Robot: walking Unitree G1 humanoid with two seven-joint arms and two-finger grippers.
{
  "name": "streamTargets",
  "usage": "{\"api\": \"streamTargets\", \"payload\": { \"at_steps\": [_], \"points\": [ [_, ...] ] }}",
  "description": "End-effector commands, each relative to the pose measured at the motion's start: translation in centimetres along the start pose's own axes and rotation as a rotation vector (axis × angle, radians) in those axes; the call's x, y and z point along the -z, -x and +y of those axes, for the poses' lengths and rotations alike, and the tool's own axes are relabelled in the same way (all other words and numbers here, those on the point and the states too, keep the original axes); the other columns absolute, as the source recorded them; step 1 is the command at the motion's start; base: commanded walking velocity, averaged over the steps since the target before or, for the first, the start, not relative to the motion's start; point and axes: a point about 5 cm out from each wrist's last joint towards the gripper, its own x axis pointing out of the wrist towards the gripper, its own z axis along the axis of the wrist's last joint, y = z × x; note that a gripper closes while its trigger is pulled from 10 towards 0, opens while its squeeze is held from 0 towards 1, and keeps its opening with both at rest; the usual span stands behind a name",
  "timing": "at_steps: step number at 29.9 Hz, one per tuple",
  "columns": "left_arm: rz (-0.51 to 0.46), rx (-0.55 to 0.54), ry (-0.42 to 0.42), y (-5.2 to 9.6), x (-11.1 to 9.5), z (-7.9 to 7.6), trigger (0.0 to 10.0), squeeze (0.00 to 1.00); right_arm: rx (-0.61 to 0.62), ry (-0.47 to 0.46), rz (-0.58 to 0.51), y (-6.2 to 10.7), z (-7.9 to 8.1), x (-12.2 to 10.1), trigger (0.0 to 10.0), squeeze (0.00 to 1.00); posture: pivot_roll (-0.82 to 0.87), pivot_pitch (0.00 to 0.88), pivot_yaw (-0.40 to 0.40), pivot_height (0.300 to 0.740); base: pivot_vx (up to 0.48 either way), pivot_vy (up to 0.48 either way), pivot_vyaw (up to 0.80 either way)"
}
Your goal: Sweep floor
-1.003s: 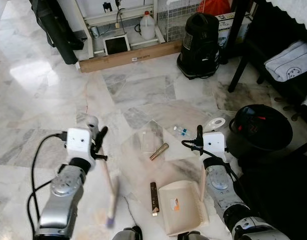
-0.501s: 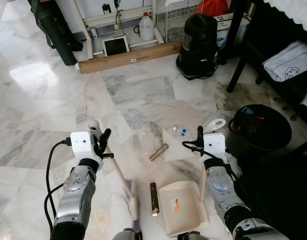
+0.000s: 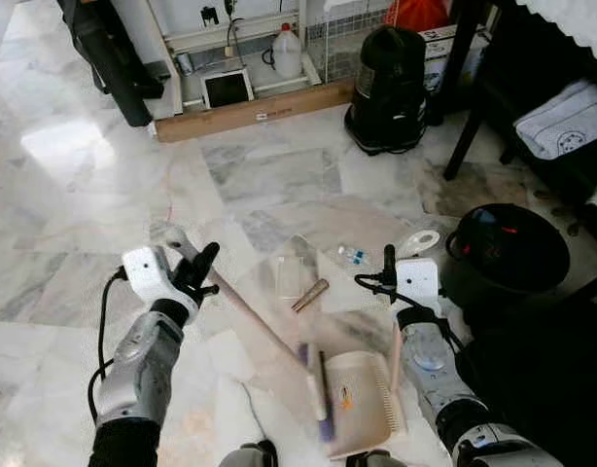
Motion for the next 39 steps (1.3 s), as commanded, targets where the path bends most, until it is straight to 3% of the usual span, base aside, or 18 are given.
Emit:
{"api": "streamTargets", "payload": {
  "at_steps": [1,6,10,12,23,27,33,36,39],
  "points": [
    [-0.020,0.094,0.107,-0.1,-0.8,-1.3,10.0,0.00,-0.033,0.014,0.094,1.0,0.5,1.7,10.0,0.00,0.18,0.212,0.068,0.740,0.000,0.000,0.00],
    [-0.049,0.109,0.152,0.1,-2.2,-1.5,10.0,0.00,-0.034,0.013,0.094,0.8,0.6,1.6,10.0,0.00,0.19,0.196,0.069,0.740,0.000,0.000,0.00],
    [-0.075,0.117,0.055,0.1,-3.5,-1.9,10.0,0.00,-0.032,0.010,0.089,0.5,0.6,1.2,10.0,0.00,0.19,0.182,0.066,0.740,0.000,0.000,0.00],
    [-0.059,0.142,-0.047,0.1,-3.7,-2.4,10.0,0.00,-0.032,0.010,0.090,0.2,0.6,1.1,10.0,0.00,0.19,0.174,0.064,0.740,0.000,0.000,0.00],
    [-0.057,0.093,-0.180,0.8,-3.3,-2.2,10.0,0.00,-0.031,0.015,0.091,0.1,0.4,1.0,10.0,0.00,0.19,0.160,0.061,0.740,0.000,0.000,0.00],
    [-0.123,-0.003,-0.258,0.7,-4.1,-1.4,10.0,0.00,-0.031,0.005,0.069,0.1,0.6,0.8,10.0,0.00,0.18,0.152,0.064,0.740,0.000,0.000,0.00],
    [-0.173,-0.037,-0.375,0.8,-4.0,-1.6,10.0,0.00,0.006,-0.054,0.047,0.1,0.3,0.4,10.0,0.00,0.17,0.145,0.064,0.740,0.000,0.000,0.00],
    [-0.189,-0.054,-0.401,0.8,-3.8,-1.7,10.0,0.00,0.035,-0.082,0.010,0.0,-0.1,-0.1,10.0,0.00,0.16,0.141,0.063,0.740,0.000,0.000,0.00],
    [-0.223,-0.081,-0.421,0.9,-3.8,-1.8,10.0,0.00,0.063,-0.114,-0.126,-0.5,-0.8,-2.4,10.0,0.00,0.14,0.132,0.065,0.740,0.000,0.000,0.00]
  ]
}}
